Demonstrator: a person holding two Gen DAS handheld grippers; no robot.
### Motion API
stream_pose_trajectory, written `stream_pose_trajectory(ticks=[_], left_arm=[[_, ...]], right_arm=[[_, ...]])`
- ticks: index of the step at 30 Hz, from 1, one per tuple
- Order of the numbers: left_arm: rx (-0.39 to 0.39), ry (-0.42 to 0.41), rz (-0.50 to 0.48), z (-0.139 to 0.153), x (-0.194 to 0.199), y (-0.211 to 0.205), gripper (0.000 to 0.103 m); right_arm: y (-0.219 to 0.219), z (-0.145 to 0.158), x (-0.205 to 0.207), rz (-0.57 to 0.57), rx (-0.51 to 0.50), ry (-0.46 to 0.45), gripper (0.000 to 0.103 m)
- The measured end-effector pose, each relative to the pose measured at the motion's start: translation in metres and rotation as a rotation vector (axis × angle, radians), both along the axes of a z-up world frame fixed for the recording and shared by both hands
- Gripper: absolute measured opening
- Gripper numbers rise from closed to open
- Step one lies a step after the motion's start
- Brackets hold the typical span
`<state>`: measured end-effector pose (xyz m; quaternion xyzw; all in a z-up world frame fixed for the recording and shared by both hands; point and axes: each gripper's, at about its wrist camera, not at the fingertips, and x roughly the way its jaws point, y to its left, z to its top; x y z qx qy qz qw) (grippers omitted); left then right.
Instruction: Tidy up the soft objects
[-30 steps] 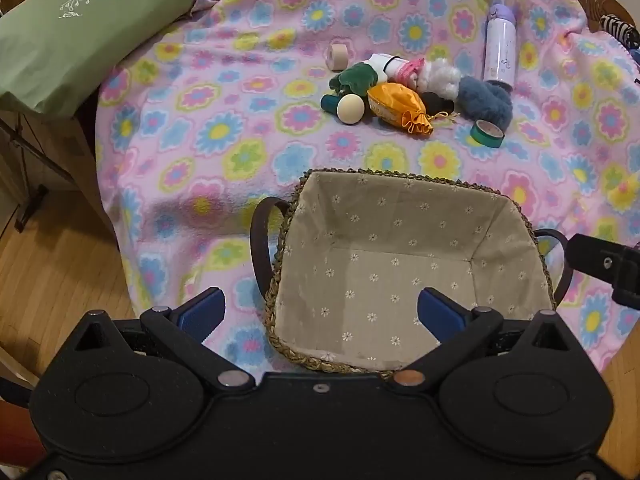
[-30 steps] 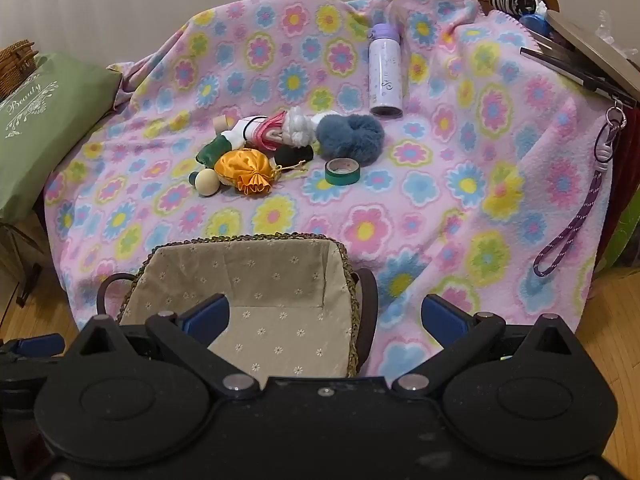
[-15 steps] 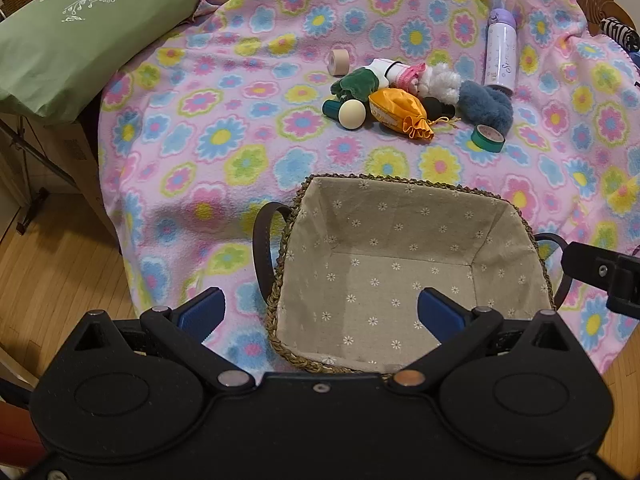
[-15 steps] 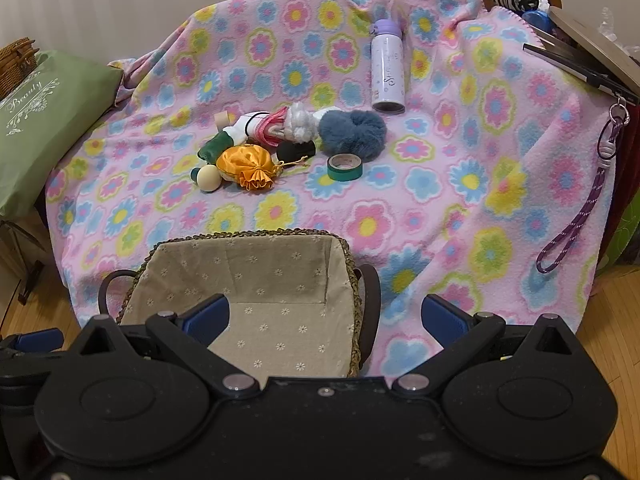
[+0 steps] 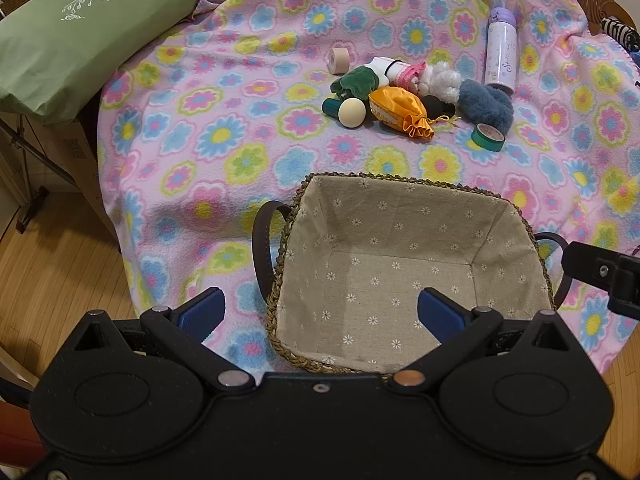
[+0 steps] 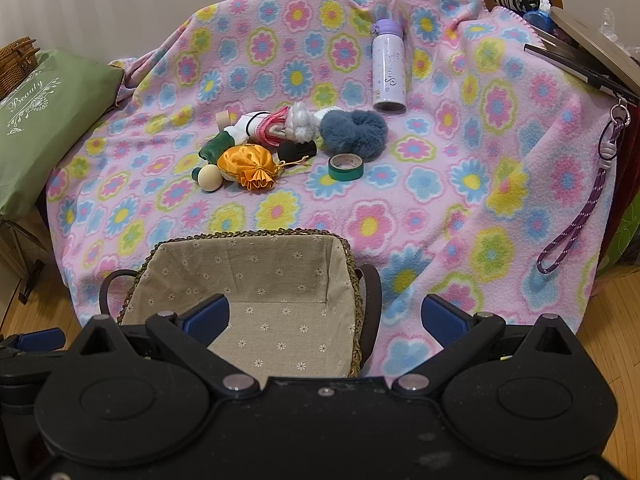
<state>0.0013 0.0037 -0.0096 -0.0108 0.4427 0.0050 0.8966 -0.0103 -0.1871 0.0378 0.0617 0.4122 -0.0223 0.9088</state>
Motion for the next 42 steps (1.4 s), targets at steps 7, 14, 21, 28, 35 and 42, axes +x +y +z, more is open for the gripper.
stream_pose_trajectory(ticks=[7, 14, 21, 28, 35, 42], left_arm=[[-0.001, 0.001, -0.001, 0.0006, 0.001, 0.0003, 0.1], [-0.001, 0.001, -0.001, 0.0008, 0.0011, 0.0001, 0.1], [-0.002, 0.003, 0.0, 0.0001, 0.0009, 0.0002, 0.1], [-0.002, 0.004, -0.001, -0.0007, 0.0009, 0.0, 0.1], [-0.003, 0.005, 0.0, -0.0011, 0.0007, -0.0003, 0.1], [-0.002, 0.005, -0.001, -0.0018, 0.0003, -0.0019, 0.1]], right_arm=[[-0.0001, 0.0002, 0.0001, -0.001, 0.0, 0.0, 0.103], [-0.0003, 0.0002, 0.0001, 0.001, 0.0, 0.0, 0.103], [0.0011, 0.0001, -0.0005, 0.001, -0.001, 0.001, 0.103], [0.0019, 0.0003, -0.0007, 0.002, -0.001, 0.002, 0.103], [0.002, 0.0002, -0.0008, 0.001, -0.001, 0.002, 0.103], [0.002, 0.0003, -0.0008, 0.001, -0.001, 0.002, 0.103]])
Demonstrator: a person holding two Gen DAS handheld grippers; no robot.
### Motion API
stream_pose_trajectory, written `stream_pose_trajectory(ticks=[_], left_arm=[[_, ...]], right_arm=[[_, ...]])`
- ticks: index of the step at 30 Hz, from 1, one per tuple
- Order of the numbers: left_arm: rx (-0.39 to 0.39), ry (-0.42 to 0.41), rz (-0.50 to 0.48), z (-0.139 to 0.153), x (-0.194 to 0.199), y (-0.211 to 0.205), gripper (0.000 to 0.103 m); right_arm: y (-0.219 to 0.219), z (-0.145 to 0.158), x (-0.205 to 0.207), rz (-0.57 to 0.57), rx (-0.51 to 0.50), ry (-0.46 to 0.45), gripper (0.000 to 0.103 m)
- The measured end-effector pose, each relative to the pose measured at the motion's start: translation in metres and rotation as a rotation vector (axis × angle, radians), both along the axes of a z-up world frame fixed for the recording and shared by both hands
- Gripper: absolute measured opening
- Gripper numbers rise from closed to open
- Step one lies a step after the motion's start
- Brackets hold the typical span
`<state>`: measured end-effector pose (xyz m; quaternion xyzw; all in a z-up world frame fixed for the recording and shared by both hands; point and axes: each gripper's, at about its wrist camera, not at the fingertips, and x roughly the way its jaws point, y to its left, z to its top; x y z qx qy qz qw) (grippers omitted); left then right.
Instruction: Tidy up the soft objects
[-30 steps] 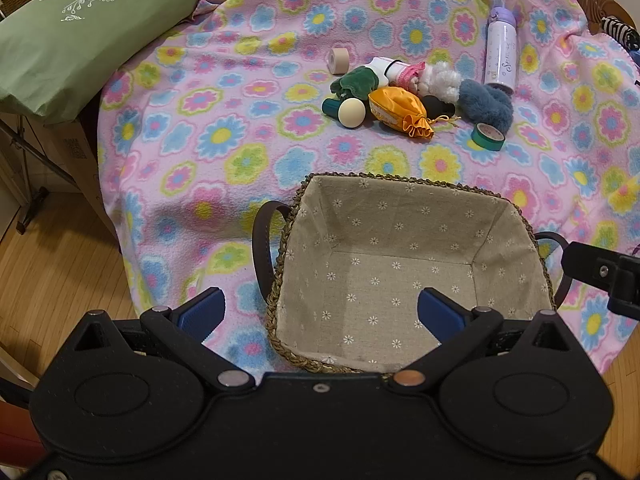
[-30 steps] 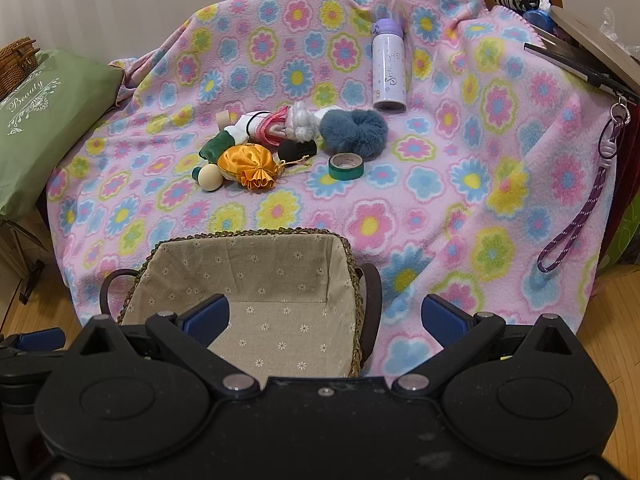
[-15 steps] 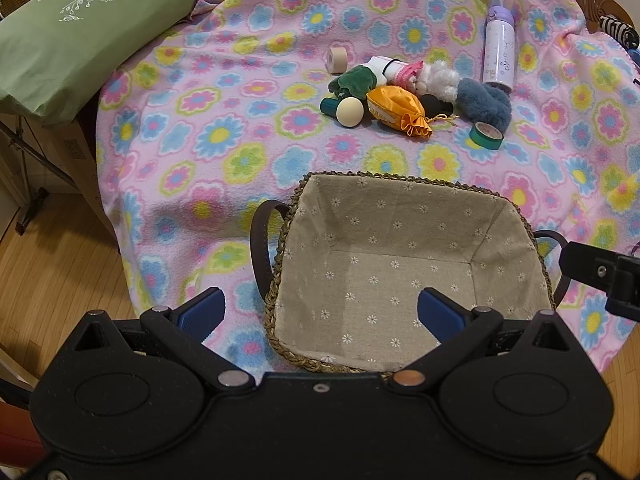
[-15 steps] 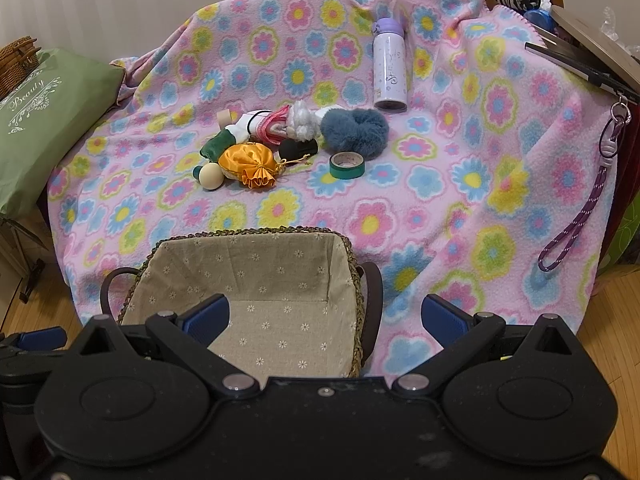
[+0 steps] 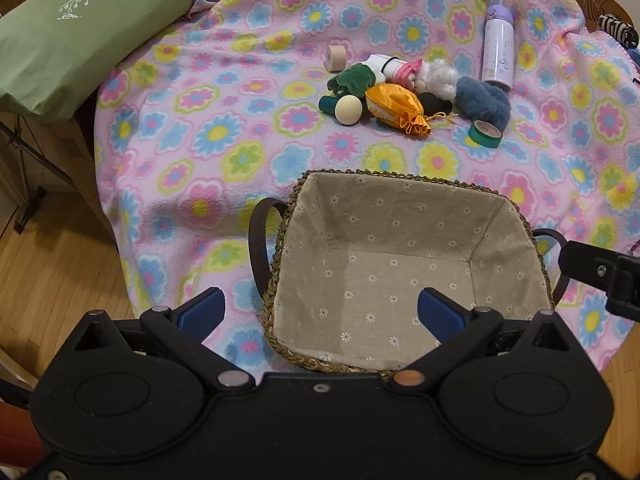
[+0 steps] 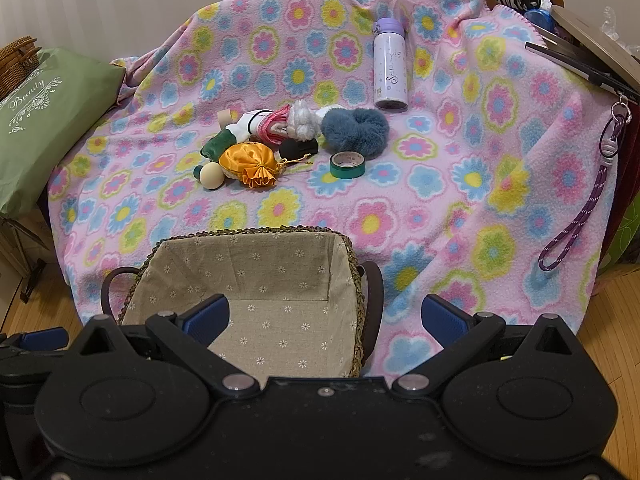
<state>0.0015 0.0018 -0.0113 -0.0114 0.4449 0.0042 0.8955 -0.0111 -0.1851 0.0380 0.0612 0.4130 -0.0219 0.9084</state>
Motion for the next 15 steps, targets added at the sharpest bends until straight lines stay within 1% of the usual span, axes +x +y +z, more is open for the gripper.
stream_pose_trajectory(ticks=[10, 15], left_arm=[[-0.001, 0.001, -0.001, -0.0009, -0.0007, -0.002, 0.1], [-0.027, -0.021, -0.015, 0.0013, -0.0028, -0.0034, 0.1]], right_arm=[[0.0001, 0.0, -0.0001, 0.0, 0.0, -0.001, 0.103], [-0.0002, 0.0011, -0.0026, 0.004, 0.014, -0.023, 0.103]])
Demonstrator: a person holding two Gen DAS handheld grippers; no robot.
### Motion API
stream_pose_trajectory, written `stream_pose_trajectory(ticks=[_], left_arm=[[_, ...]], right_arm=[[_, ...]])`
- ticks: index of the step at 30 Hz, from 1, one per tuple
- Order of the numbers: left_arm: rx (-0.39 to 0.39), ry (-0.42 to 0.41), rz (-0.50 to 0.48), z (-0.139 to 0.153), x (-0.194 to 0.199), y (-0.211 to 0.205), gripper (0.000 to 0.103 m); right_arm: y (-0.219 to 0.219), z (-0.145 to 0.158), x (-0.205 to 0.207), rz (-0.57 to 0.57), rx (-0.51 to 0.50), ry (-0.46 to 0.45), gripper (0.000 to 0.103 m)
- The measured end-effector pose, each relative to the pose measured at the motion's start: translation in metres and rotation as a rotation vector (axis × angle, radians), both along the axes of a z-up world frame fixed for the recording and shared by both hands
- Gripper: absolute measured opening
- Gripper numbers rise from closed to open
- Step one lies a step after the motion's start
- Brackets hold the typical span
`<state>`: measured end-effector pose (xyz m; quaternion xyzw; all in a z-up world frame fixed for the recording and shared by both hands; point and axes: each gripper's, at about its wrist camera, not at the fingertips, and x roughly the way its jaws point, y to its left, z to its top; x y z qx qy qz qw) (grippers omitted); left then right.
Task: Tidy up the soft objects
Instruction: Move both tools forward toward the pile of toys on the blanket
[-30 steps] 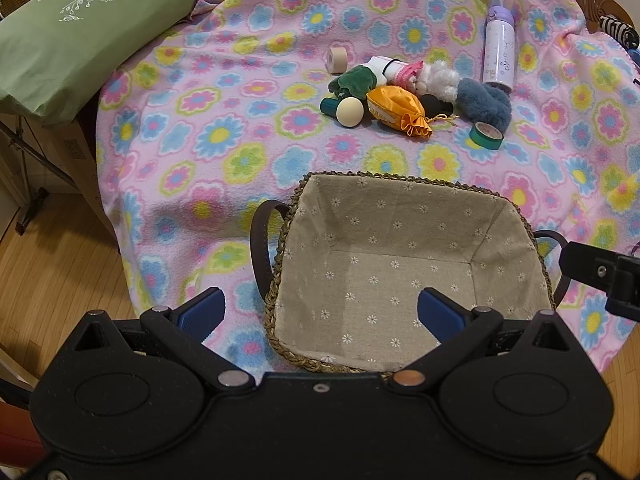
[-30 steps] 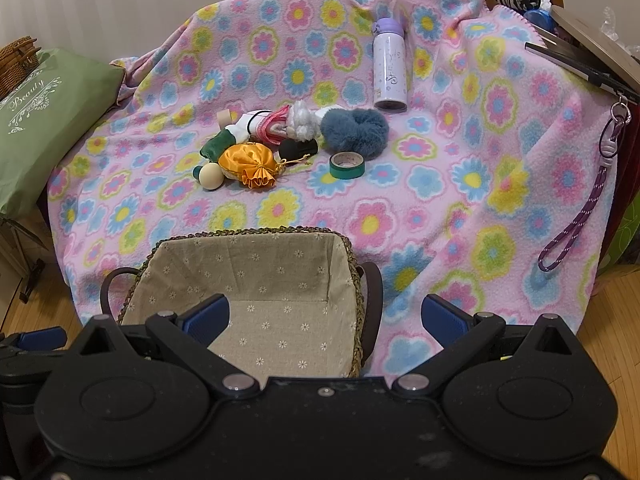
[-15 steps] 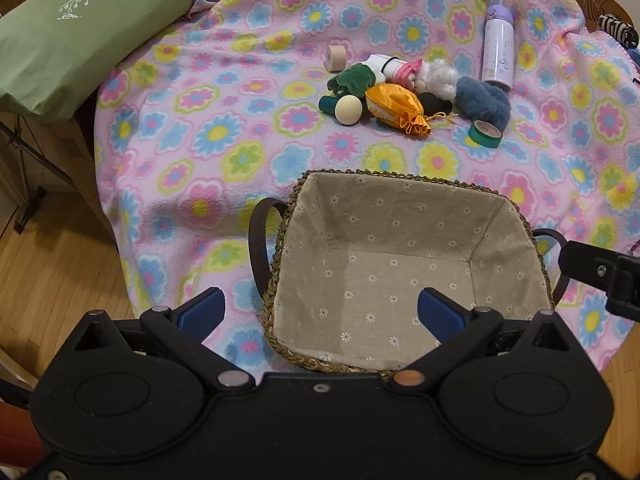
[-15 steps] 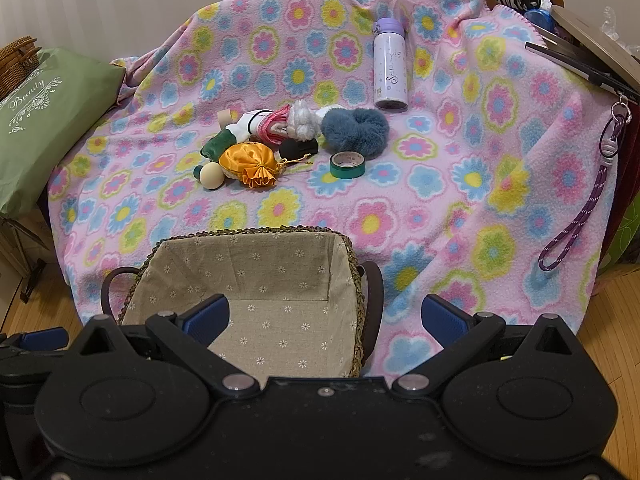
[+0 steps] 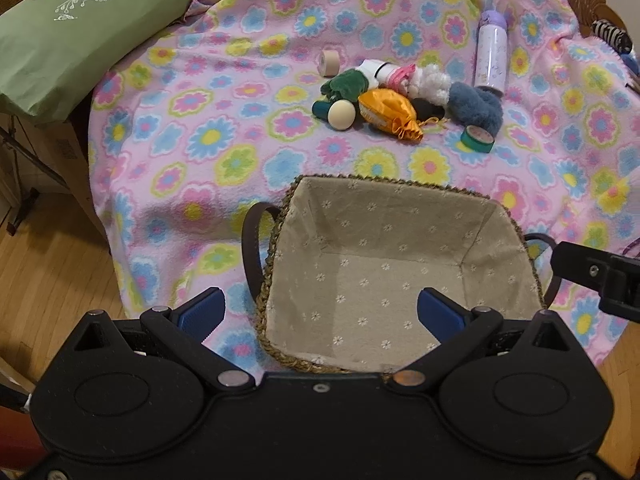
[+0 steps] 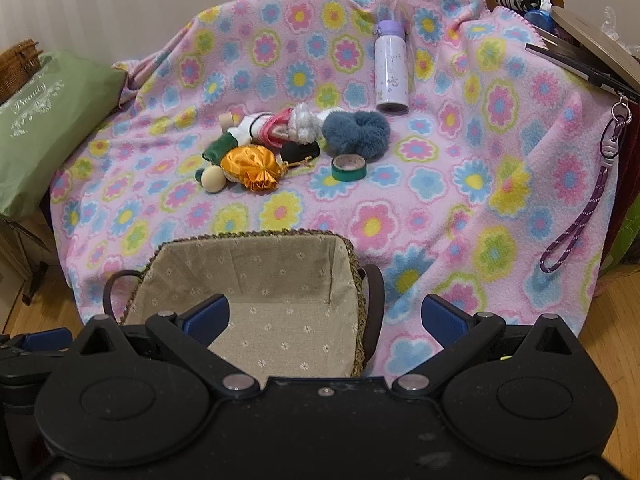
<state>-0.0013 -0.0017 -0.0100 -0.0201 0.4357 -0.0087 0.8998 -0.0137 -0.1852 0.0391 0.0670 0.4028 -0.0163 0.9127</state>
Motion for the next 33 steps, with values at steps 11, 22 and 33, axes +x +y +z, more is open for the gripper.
stream_pose_trajectory(ticks=[11, 22, 33], left_arm=[[-0.062, -0.085, 0.025, 0.016, 0.01, 0.014, 0.099], [-0.096, -0.119, 0.058, 0.031, 0.058, 0.023, 0.099], [-0.008, -0.144, 0.032, 0.027, 0.111, 0.01, 0.1]], right_arm=[[-0.006, 0.017, -0.01, -0.012, 0.011, -0.227, 0.103], [-0.007, 0.023, 0.026, 0.048, -0.004, -0.32, 0.103], [-0.018, 0.01, 0.112, 0.105, -0.026, -0.208, 0.102]])
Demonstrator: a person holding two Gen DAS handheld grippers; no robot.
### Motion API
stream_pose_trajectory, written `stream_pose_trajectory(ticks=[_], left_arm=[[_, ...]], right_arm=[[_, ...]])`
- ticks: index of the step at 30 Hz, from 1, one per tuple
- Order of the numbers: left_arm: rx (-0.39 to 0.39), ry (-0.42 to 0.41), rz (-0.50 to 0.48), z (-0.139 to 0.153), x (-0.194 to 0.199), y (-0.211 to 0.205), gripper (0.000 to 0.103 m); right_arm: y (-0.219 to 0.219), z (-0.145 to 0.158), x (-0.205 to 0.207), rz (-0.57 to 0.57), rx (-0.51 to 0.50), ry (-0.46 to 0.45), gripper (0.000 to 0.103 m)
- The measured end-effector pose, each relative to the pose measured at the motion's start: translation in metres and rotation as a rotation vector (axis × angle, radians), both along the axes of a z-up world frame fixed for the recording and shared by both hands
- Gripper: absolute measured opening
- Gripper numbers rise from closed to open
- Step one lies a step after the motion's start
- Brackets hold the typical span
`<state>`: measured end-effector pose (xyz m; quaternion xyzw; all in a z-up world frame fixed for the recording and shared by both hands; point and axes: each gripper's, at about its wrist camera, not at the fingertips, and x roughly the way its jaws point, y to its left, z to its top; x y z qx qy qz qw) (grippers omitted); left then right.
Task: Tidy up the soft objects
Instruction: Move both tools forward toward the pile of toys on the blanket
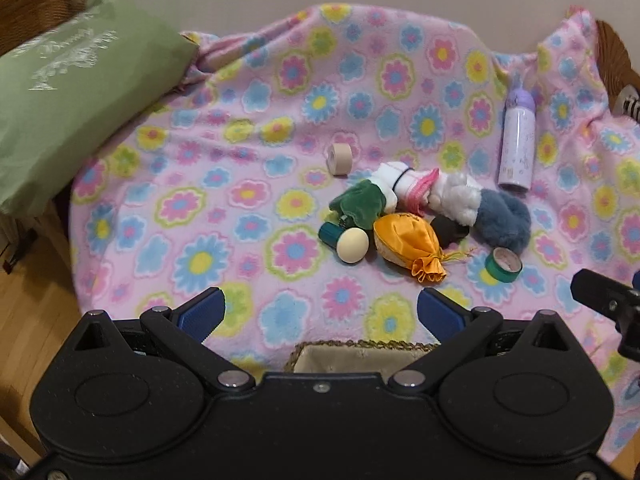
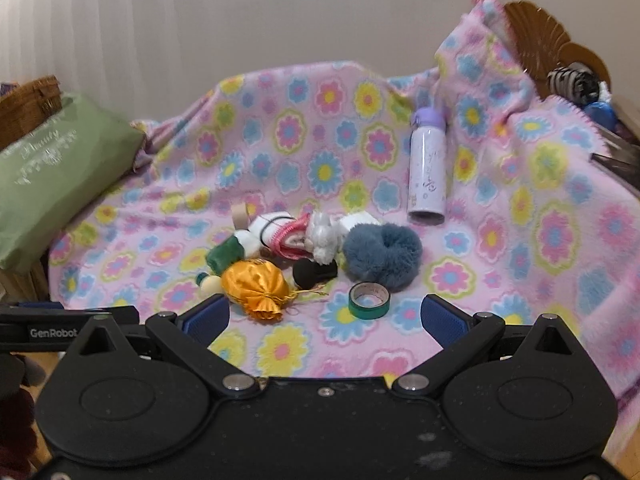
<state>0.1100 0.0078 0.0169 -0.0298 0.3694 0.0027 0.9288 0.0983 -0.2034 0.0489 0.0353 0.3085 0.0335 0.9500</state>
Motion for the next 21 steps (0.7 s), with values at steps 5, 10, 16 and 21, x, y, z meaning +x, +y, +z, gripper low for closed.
stream_pose_trajectory(ticks=[5, 10, 16, 21], left_arm=[[0.026, 0.057, -0.032, -0.016, 0.033, -0.005, 0.099], [0.032, 0.111, -0.071, -0.033, 0.065, -0.009, 0.099], [0.037, 0.145, -0.119, -0.051, 0.094, -0.018, 0.094], [0.052, 0.179, -0.154, -0.066, 0.115, -0.021, 0.092]], right_arm=[[-0.01, -0.021, 0.044, 0.006, -0.019, 0.088, 0.1], [-0.024, -0.05, 0.084, -0.016, -0.001, 0.208, 0.09], [-0.035, -0.079, 0.12, -0.051, 0.011, 0.311, 0.079], [-0.035, -0.095, 0.142, -0.065, -0.004, 0.346, 0.078]])
